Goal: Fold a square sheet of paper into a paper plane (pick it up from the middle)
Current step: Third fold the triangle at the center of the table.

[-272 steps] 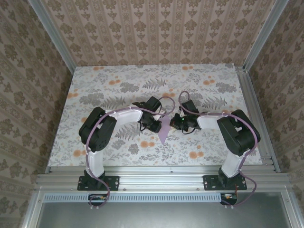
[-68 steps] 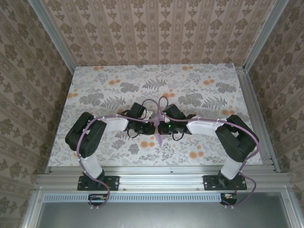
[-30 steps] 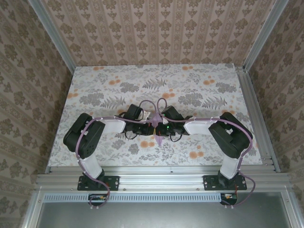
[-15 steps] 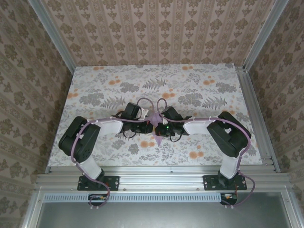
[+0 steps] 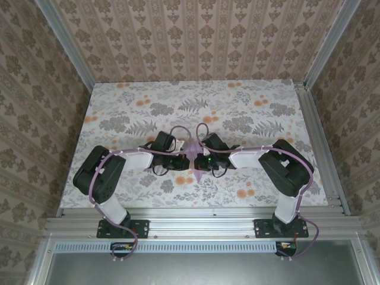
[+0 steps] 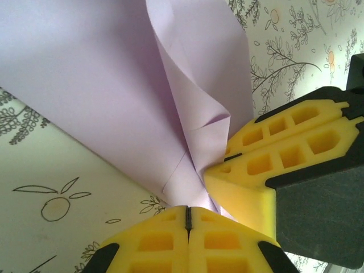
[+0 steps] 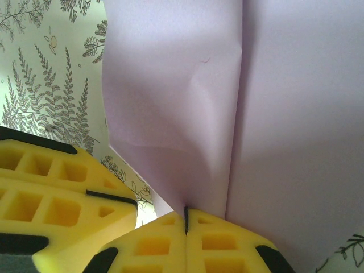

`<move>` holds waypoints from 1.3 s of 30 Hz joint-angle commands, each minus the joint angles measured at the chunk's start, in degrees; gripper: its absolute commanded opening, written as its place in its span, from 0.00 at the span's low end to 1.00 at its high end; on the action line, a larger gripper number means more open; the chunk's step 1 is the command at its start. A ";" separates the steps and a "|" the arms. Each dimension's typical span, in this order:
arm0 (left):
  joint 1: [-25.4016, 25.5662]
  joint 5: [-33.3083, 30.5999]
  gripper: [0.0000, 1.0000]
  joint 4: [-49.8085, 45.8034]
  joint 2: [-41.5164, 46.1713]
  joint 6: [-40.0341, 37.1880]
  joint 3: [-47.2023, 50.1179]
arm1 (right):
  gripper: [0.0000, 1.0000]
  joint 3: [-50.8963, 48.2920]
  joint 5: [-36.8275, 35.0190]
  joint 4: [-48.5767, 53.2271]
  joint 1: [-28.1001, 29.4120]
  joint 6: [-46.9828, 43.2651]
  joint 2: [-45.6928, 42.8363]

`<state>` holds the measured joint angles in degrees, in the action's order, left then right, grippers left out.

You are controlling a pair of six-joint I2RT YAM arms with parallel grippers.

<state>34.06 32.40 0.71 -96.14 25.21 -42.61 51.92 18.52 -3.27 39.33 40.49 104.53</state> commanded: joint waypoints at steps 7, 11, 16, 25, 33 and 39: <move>0.13 1.51 0.00 3.53 -3.30 1.20 0.68 | 0.00 -0.85 1.34 -0.57 0.12 0.20 -0.46; 0.13 1.54 0.00 4.55 -4.13 1.37 1.02 | 0.00 -1.99 1.60 -3.44 0.13 0.13 -1.51; 0.12 1.59 0.00 5.21 -4.83 1.38 1.22 | 0.01 -2.62 2.27 -4.91 0.13 0.62 -1.25; 0.13 1.55 0.00 5.00 -5.03 1.09 1.31 | 0.01 -3.30 2.92 -7.00 0.12 1.82 -1.44; 0.04 1.39 0.00 5.00 -5.46 0.72 1.66 | 0.01 -4.20 3.01 -7.16 -0.04 2.05 -3.45; -0.05 1.27 0.00 4.52 -5.46 0.38 1.57 | 0.01 -4.59 3.09 -6.83 -0.26 2.22 -4.38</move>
<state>33.85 33.98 4.84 -99.18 25.98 -42.33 48.10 20.23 -9.76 39.27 42.24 101.84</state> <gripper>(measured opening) 0.047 0.065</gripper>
